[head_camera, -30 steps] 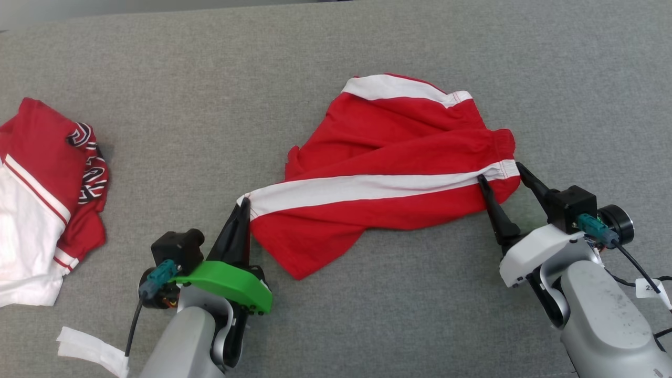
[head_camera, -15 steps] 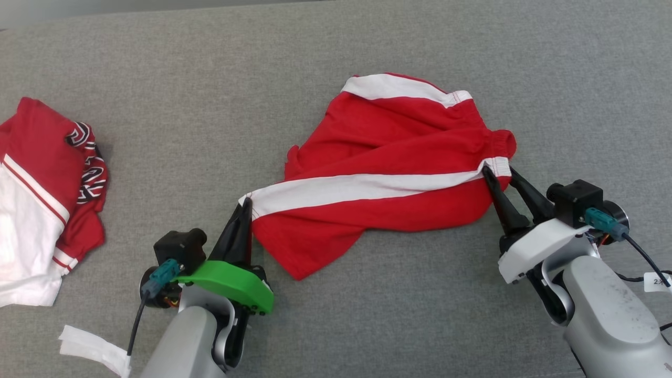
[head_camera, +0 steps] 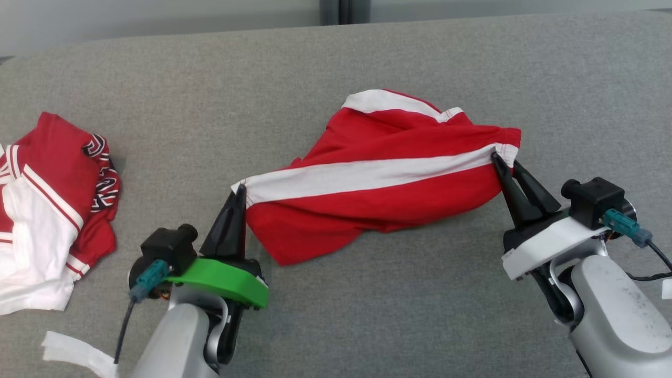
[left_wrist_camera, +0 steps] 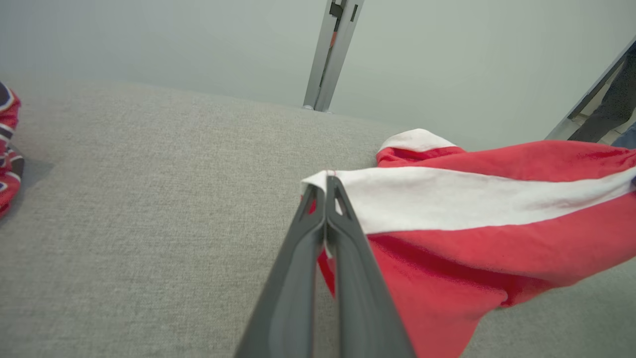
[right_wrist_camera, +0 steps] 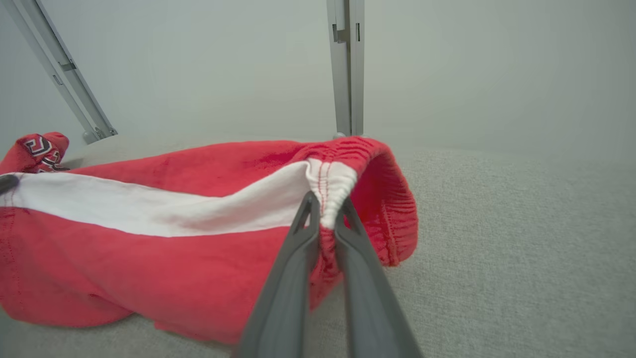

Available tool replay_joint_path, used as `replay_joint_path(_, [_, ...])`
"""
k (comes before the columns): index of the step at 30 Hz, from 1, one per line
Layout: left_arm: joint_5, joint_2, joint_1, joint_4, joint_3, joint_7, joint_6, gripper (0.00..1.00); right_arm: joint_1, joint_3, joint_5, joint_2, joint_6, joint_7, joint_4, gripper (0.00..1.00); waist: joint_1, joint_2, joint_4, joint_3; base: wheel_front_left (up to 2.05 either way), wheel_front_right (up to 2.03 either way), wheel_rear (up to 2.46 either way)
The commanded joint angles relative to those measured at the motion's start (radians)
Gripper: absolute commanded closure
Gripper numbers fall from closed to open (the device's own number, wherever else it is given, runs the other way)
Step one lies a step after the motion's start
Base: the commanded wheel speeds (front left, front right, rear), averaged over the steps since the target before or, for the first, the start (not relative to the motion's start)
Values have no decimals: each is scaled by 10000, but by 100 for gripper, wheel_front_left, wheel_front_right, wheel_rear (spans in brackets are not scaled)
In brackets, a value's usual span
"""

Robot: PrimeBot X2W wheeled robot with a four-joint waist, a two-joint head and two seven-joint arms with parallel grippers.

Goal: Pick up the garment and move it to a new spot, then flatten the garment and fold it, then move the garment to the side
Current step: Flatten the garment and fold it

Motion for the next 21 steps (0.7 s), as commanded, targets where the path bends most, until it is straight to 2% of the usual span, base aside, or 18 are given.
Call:
replay_joint_path(1, [65, 194, 90, -404, 94, -10, -25, 100, 152, -40, 52, -119, -11, -23, -350, 100, 0, 0, -78, -391, 0, 0, 0])
replay_joint_path(4, [216, 562, -92, -1338, 34, -8, -25, 100, 178, 16, 198, -279, -11, -23, -1157, 100, 0, 0, -141, -695, 0, 0, 0])
replay_joint_path(12, [384, 2305, -1364, -3332, 22, -8, -24, 100, -701, 496, 998, -1219, -11, -15, -2837, 100, 0, 0, -283, -1335, 0, 0, 0])
replay_joint_path(17, [235, 3269, -2333, -3907, 178, 365, -5, 100, -1500, 759, 1729, -1719, -11, 784, -3528, 100, 0, 0, -265, -1371, 0, 0, 0])
replay_joint_path(21, [-30, 3578, -3123, -4019, 244, 1014, -5, 100, -2168, 764, 2212, -1905, -11, 1719, -3785, 100, 0, 0, -214, -966, 0, 0, 0])
